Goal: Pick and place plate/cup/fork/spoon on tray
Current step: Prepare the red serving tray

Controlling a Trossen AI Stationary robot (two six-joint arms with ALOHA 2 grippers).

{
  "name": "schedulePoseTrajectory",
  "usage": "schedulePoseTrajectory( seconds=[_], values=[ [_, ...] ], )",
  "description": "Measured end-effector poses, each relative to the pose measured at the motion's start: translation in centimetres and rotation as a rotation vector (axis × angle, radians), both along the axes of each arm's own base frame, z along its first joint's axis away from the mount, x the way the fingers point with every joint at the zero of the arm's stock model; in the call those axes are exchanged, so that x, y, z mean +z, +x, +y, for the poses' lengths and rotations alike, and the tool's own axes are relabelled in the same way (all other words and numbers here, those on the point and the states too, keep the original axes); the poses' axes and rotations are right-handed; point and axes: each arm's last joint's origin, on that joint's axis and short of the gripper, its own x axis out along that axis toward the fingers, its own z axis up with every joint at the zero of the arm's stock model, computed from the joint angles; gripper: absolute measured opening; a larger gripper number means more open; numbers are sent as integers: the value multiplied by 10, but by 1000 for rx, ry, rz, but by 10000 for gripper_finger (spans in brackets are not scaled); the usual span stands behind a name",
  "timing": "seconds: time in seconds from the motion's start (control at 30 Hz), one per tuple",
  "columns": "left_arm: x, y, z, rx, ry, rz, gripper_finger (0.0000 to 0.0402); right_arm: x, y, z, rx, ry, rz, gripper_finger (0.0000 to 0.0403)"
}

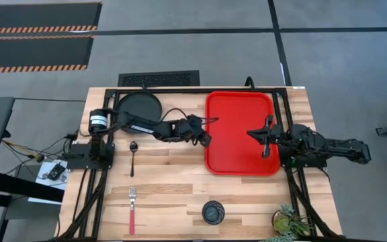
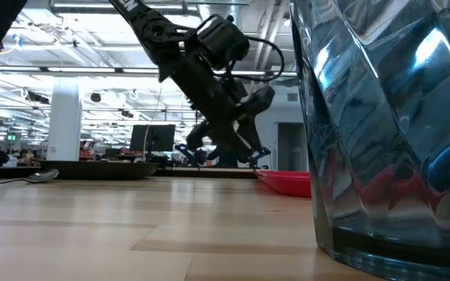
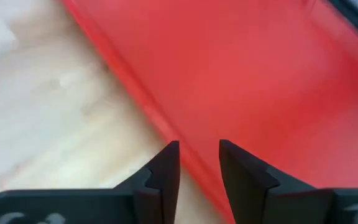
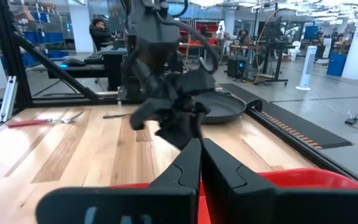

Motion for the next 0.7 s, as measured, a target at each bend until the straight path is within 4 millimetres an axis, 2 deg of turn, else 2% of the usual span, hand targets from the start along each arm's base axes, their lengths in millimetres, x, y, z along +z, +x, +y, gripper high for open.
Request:
schedulePoseTrajectory(
  seconds=[0.13,0.3,0.43,0.7],
  values=[
    [-1,-2,5,9,-22,12,122,0,0,0,1,0,1,38],
    [-17,-4,8,26,-53,71,147,0,0,0,0,0,1,38],
    [-25,6,9,11,-50,59,162,0,0,0,0,0,-1,38],
    [-40,21,15,-5,-51,79,155,0,0,0,0,0,0,38]
  ],
)
